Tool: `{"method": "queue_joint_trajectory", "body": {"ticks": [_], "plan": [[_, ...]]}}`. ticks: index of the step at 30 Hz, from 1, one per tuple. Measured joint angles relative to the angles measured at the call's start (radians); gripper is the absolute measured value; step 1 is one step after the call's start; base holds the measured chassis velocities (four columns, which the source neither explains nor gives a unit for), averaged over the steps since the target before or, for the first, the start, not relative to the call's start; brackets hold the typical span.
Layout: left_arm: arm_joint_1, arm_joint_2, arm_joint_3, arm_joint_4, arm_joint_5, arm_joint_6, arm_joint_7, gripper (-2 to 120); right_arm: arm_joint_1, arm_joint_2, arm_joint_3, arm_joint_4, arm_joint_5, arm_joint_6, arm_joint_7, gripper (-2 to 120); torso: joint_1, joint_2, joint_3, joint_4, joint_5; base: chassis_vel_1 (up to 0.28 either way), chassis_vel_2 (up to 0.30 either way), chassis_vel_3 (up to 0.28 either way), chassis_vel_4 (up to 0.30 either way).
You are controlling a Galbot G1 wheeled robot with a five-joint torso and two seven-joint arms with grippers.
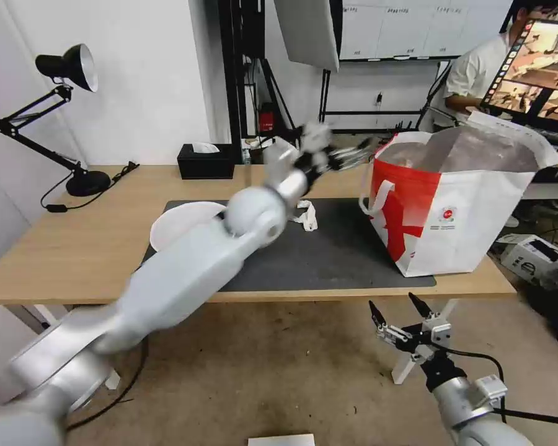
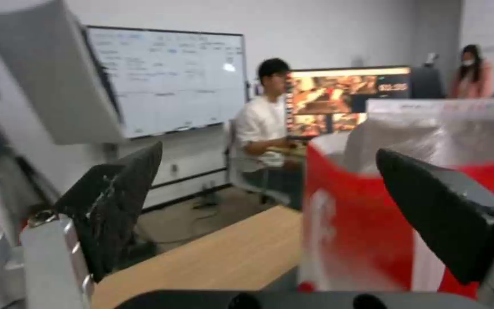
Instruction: Pick up the trash from the table and place it into the takeout bag.
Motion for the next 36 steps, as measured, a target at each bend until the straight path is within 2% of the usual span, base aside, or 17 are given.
{"method": "queue_joint_trajectory", "body": {"ticks": [3, 4, 6, 7, 8, 10, 11, 14, 15, 18, 19, 21, 23, 24, 25, 28, 36], "plan": [[0.18, 0.106, -0.109, -0.086, 0.086, -0.041, 0.026, 100, 0.012, -0.006, -0.015, 0.006, 0.012, 0.006, 0.0, 100, 0.0, 0.0, 0.0, -0.0003, -0.0001, 0.0, 0.0, 0.0, 0.0], [0.18, 0.106, -0.109, -0.086, 0.086, -0.041, 0.026, 100, 0.012, -0.006, -0.015, 0.006, 0.012, 0.006, 0.0, 100, 0.0, 0.0, 0.0, -0.0003, -0.0001, 0.0, 0.0, 0.0, 0.0], [0.322, 0.155, -0.214, -0.152, 0.129, -0.058, 0.041, 100, 0.023, -0.008, -0.031, 0.008, 0.012, 0.007, 0.0, 100, 0.0, 0.0, 0.0, -0.0005, -0.0003, 0.0, 0.0, 0.0, 0.0], [0.37, 0.169, -0.256, -0.175, 0.14, -0.061, 0.042, 100, 0.028, -0.01, -0.038, 0.008, 0.012, 0.007, 0.0, 100, 0.0, 0.0, 0.0, -0.0006, -0.0002, 0.0, 0.0, 0.0, 0.0], [0.37, 0.169, -0.256, -0.175, 0.14, -0.061, 0.042, 100, 0.028, -0.01, -0.038, 0.008, 0.012, 0.007, 0.0, 100, 0.0, 0.0, 0.0, -0.0006, -0.0002, 0.0, 0.0, 0.0, 0.0], [0.529, 0.213, -0.374, -0.24, 0.176, -0.079, 0.047, 100, 0.039, -0.011, -0.057, 0.005, 0.012, 0.011, -0.002, 100, 0.0, 0.0, 0.0, -0.0001, 0.0, 0.0, 0.0, 0.0, 0.0], [0.529, 0.213, -0.374, -0.24, 0.176, -0.079, 0.047, 100, 0.039, -0.011, -0.057, 0.005, 0.012, 0.011, -0.002, 100, 0.0, 0.0, 0.0, -0.0001, 0.0, 0.0, 0.0, 0.0, 0.0], [0.696, 0.244, -0.482, -0.304, 0.19, -0.096, 0.053, 100, 0.047, -0.004, -0.067, -0.007, 0.01, 0.024, -0.003, 100, 0.0, 0.0, 0.0, -0.0001, 0.0007, 0.0, 0.0, 0.0, 0.0], [0.696, 0.244, -0.482, -0.304, 0.19, -0.096, 0.053, 100, 0.047, -0.004, -0.067, -0.007, 0.01, 0.024, -0.003, 100, 0.0, 0.0, 0.0, -0.0001, 0.0007, 0.0, 0.0, 0.0, 0.0], [0.771, 0.235, -0.526, -0.325, 0.203, -0.099, 0.061, 100, 0.039, 0.004, -0.049, -0.007, 0.008, 0.03, -0.004, 100, 0.0, 0.0, 0.0, -0.0002, 0.0005, 0.0, 0.0, 0.0, 0.0], [0.835, 0.218, -0.566, -0.336, 0.225, -0.107, 0.075, 100, 0.033, 0.009, -0.037, -0.006, 0.007, 0.034, -0.005, 100, 0.0, 0.0, 0.0, -0.0011, 0.0005, 0.0, 0.0, 0.0, 0.0], [0.994, 0.161, -0.668, -0.35, 0.281, -0.138, 0.109, 100, 0.041, 0.007, -0.034, -0.009, 0.006, 0.036, -0.005, 100, 0.0, 0.0, 0.0, -0.0007, 0.0005, 0.0, 0.0, 0.0, 0.0], [1.02, 0.148, -0.685, -0.352, 0.292, -0.145, 0.117, 100, 0.044, 0.006, -0.035, -0.012, 0.006, 0.036, -0.005, 100, 0.0, 0.0, 0.0, -0.0004, 0.0006, 0.0, 0.0, 0.0, 0.0], [1.099, 0.105, -0.732, -0.352, 0.323, -0.17, 0.135, 100, 0.048, 0.005, -0.04, -0.018, 0.004, 0.037, -0.005, 100, 0.0, 0.0, 0.0, -0.0001, 0.0007, 0.0, 0.0, 0.0, 0.0], [1.099, 0.105, -0.732, -0.352, 0.323, -0.17, 0.135, 100, 0.048, 0.005, -0.04, -0.018, 0.004, 0.037, -0.005, 100, 0.0, 0.0, 0.0, -0.0001, 0.0007, 0.0, 0.0, 0.0, 0.0], [1.215, 0.03, -0.778, -0.323, 0.378, -0.226, 0.163, 100, 0.049, 0.004, -0.044, -0.032, -0.027, 0.039, -0.007, 100, 0.0, 0.0, 0.0, -0.0001, 0.0007, 0.0, 0.0, 0.0, 0.0], [1.24, -0.02, -0.769, -0.269, 0.414, -0.268, 0.175, 100, 0.03, 0.013, -0.039, -0.053, -0.078, 0.04, -0.02, 100, 0.0, 0.0, 0.0, -0.0006, 0.0007, 0.0, 0.0, 0.0, 0.0]]}}
